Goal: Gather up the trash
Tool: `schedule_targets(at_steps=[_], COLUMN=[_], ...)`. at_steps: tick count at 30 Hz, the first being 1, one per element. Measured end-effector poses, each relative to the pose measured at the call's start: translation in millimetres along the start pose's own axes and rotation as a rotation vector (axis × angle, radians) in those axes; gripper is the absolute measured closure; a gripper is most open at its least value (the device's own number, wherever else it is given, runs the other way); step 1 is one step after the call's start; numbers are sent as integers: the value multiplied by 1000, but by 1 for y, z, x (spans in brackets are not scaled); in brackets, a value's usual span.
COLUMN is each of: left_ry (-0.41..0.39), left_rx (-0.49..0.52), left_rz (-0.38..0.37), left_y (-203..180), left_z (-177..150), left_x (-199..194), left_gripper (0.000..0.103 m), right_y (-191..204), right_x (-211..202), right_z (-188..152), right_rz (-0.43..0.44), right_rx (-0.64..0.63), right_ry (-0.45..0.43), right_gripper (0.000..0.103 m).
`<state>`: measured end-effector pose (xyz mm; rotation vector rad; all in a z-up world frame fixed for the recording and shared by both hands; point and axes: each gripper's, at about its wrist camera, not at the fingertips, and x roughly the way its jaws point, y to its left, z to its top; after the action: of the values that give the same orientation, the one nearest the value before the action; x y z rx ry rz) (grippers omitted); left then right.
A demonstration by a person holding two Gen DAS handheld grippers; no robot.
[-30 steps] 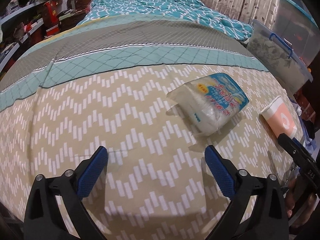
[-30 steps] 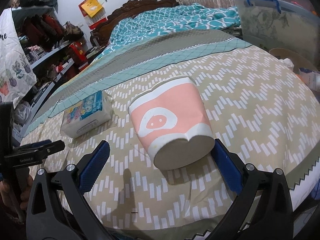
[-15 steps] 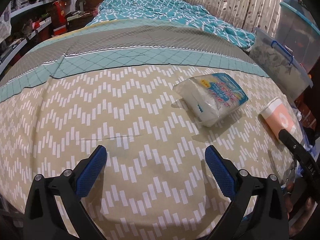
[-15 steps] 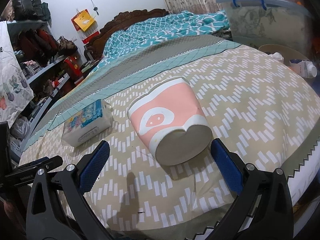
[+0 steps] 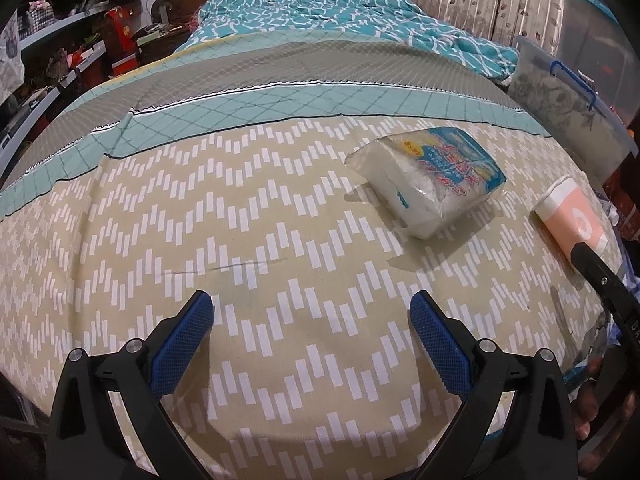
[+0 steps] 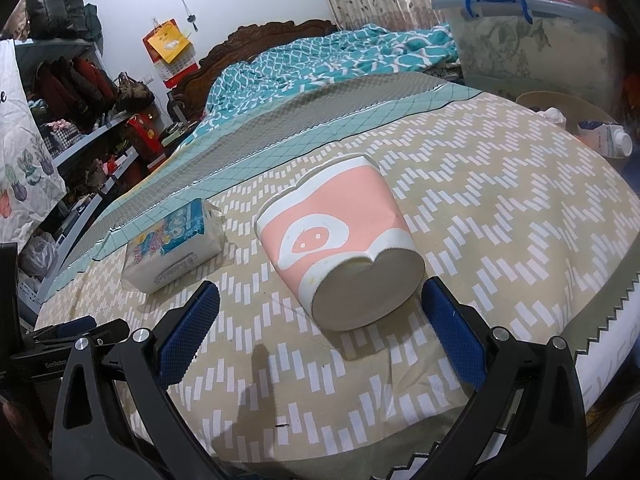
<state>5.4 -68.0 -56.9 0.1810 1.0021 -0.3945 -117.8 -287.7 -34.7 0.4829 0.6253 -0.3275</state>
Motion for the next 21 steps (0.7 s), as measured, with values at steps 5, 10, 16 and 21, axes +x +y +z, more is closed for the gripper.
schedule_targets(at_steps=[5,10,16,21], left_ry=[3,3,2,3], left_rx=[6,8,9,10], left_rz=[10,12,14,13], left_y=[-2,-3,-3,-3], left_z=[2,3,2,3], left_x=[1,1,1,2], left_gripper=[8,8,8,8], right_y=[4,9,11,10], right_x=[1,2,3,3], right_z=[2,2,1,1], right_rz=[-4,-12,-14,-12], right_rx=[-3,-14,-15,-10], right_ry=[0,-4,-6,-2], right_gripper=[3,3,3,3])
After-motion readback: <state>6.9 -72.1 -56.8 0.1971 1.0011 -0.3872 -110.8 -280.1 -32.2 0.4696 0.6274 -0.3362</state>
